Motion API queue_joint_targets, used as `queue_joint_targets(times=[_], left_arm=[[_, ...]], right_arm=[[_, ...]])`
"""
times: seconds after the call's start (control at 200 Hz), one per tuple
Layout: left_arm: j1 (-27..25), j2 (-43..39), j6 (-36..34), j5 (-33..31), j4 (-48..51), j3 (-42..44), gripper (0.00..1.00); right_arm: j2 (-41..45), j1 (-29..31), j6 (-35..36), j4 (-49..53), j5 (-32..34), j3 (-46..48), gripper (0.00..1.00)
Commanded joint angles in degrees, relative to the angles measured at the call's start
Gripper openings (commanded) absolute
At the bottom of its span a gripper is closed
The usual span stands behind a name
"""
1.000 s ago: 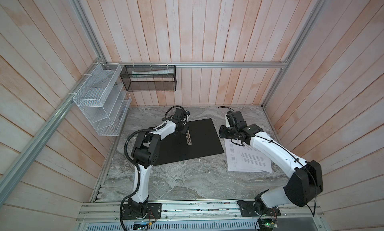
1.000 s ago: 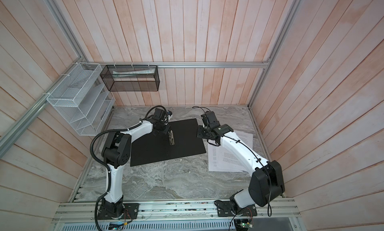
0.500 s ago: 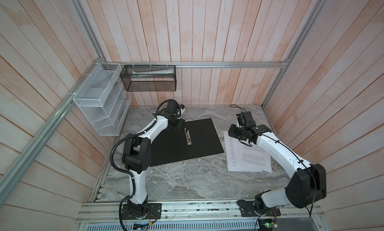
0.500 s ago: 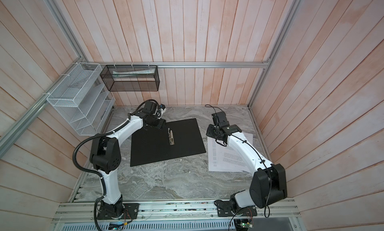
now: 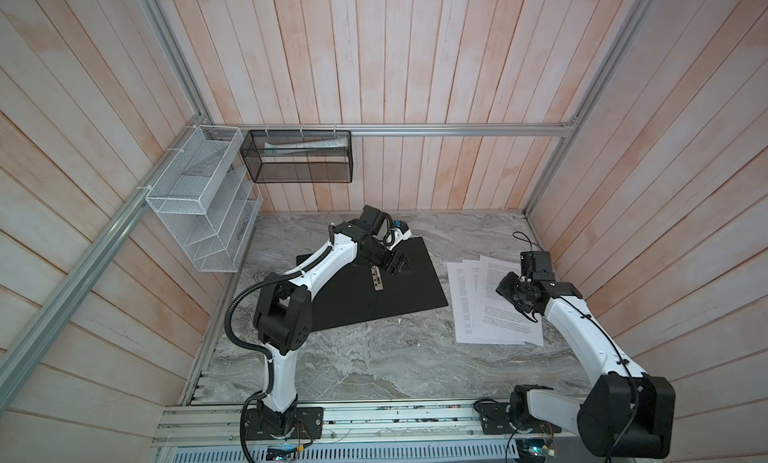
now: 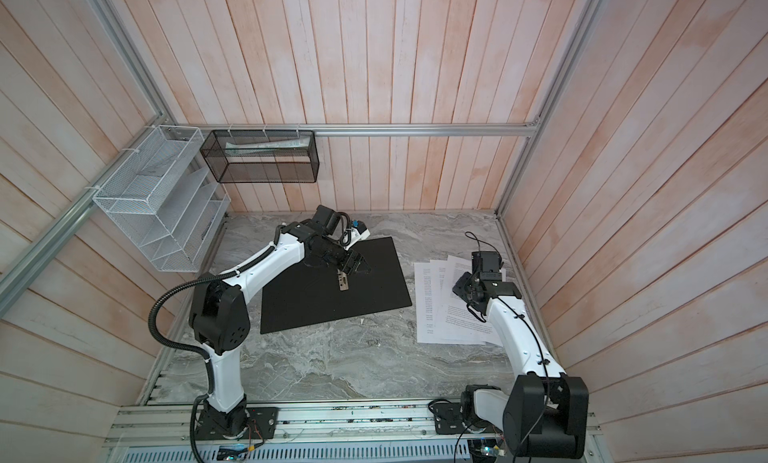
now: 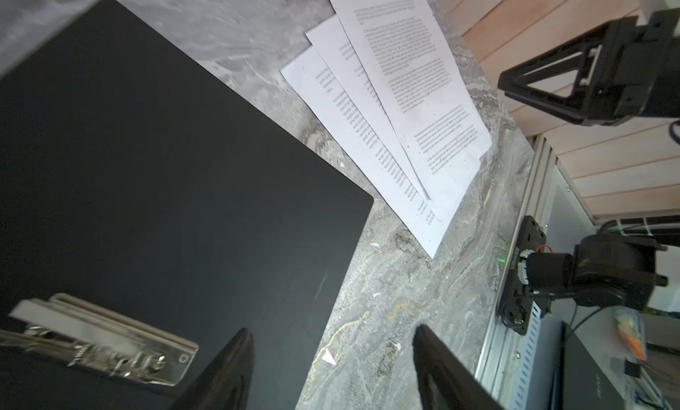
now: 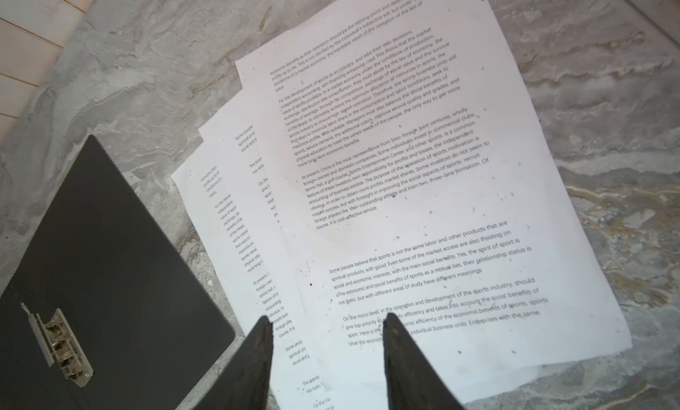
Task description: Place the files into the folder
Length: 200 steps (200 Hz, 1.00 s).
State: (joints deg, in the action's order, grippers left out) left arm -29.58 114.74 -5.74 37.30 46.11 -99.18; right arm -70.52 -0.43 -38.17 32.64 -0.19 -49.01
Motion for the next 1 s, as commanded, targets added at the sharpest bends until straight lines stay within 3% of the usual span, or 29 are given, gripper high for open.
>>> queue_joint_targets(times=[0.0, 0.24, 0.43, 0.79, 0.996], left_arm=[[-0.04, -0.34, 1.18, 3.60, -1.72, 2.20, 0.71], [0.03, -4.09, 0.91, -2.29, -6.06, 8.47, 0.71], [1.31, -7.00, 0.76, -2.69, -6.19, 11.84, 0.71], [6.02, -9.41, 2.58, -1.25, -6.22, 14.70, 0.71], [6.20, -10.27, 2.71, -1.53, -6.15, 15.07, 0.71]], right_arm=[[-3.93, 0.11, 2.37, 0.24, -7.04, -1.11, 0.49], [-8.98, 10.99, 2.20, 6.73, -0.16, -4.17, 0.48], [-11.56, 19.95, -1.28, 11.59, 8.04, -3.28, 0.48], [-20.03, 25.55, -3.54, 13.41, 15.11, -2.92, 0.50], [-20.34, 26.09, -4.17, 12.68, 16.75, -2.26, 0.44]])
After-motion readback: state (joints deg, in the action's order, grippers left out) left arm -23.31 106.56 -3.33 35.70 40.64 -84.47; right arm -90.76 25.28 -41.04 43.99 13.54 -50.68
